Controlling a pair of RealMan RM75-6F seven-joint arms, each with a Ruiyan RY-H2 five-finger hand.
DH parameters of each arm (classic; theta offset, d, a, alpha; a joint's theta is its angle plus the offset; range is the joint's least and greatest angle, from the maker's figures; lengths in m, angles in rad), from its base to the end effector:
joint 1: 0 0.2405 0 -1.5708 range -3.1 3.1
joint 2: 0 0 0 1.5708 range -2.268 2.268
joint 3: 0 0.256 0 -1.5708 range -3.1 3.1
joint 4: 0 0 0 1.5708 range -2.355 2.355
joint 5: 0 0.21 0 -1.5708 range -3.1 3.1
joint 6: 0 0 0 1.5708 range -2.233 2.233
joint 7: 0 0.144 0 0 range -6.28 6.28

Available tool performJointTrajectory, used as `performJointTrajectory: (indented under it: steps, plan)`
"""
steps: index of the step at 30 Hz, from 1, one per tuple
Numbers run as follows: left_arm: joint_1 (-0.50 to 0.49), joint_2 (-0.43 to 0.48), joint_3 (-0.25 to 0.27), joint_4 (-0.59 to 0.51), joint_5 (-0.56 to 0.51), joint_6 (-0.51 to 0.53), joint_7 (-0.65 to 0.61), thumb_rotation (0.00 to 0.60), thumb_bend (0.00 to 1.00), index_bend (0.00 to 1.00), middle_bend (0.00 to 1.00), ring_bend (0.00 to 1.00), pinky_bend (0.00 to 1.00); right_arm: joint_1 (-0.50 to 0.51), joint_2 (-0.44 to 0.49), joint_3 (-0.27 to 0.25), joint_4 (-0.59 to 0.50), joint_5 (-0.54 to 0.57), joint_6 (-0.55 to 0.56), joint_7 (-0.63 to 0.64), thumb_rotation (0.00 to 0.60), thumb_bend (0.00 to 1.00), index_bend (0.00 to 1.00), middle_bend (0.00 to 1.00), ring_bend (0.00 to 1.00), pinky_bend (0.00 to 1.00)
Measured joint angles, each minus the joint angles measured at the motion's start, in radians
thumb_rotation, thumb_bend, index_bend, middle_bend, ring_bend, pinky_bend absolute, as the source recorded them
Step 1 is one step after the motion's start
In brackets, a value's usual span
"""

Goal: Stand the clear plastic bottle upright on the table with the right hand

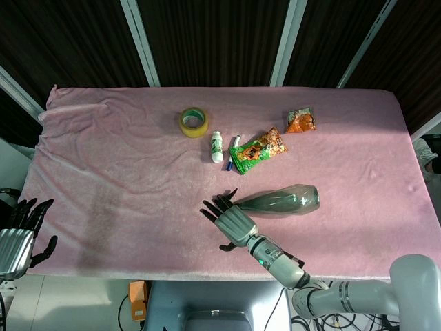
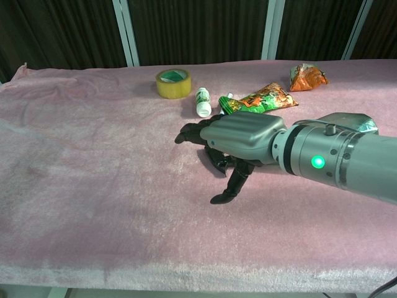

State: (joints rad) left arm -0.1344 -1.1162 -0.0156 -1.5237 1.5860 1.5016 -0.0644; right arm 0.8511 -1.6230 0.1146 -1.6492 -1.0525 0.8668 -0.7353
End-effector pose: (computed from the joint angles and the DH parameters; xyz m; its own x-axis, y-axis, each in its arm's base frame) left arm -0.3102 0.1903 0.1610 0.4272 -0.0029 0.9042 0.8961 -0.1322 -0.4237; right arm -0.0809 -0.2892 -0.0677 0.6831 -0.2476 0.6871 -0.6362 -0.6638 0.3933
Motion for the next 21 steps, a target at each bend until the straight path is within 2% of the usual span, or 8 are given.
performJointTrajectory:
  steps: [7, 12, 15, 21]
  plan:
    - [-0.001, 0.003, 0.000, 0.003, 0.004, 0.002, -0.013, 0.600, 0.42, 0.01, 0.14, 0.05, 0.05, 0.009, -0.005, -0.008, 0.015, 0.019, 0.019, -0.003, 0.600, 0.29, 0.00, 0.00, 0.00, 0.00]
    - [0.002, 0.006, 0.001, 0.003, 0.012, 0.011, -0.019, 0.600, 0.42, 0.01, 0.14, 0.05, 0.05, 0.020, 0.003, -0.005, 0.043, 0.075, 0.036, -0.045, 0.600, 0.29, 0.00, 0.00, 0.00, 0.00]
    - [0.005, 0.007, 0.002, 0.005, 0.011, 0.016, -0.023, 0.600, 0.42, 0.01, 0.14, 0.05, 0.05, 0.024, 0.021, -0.007, 0.064, 0.120, 0.056, -0.083, 0.600, 0.29, 0.05, 0.00, 0.00, 0.00]
    - [0.016, 0.011, 0.003, 0.006, 0.014, 0.036, -0.032, 0.600, 0.42, 0.01, 0.14, 0.05, 0.05, 0.022, 0.075, -0.029, 0.077, 0.207, 0.084, -0.141, 0.600, 0.29, 0.21, 0.01, 0.00, 0.00]
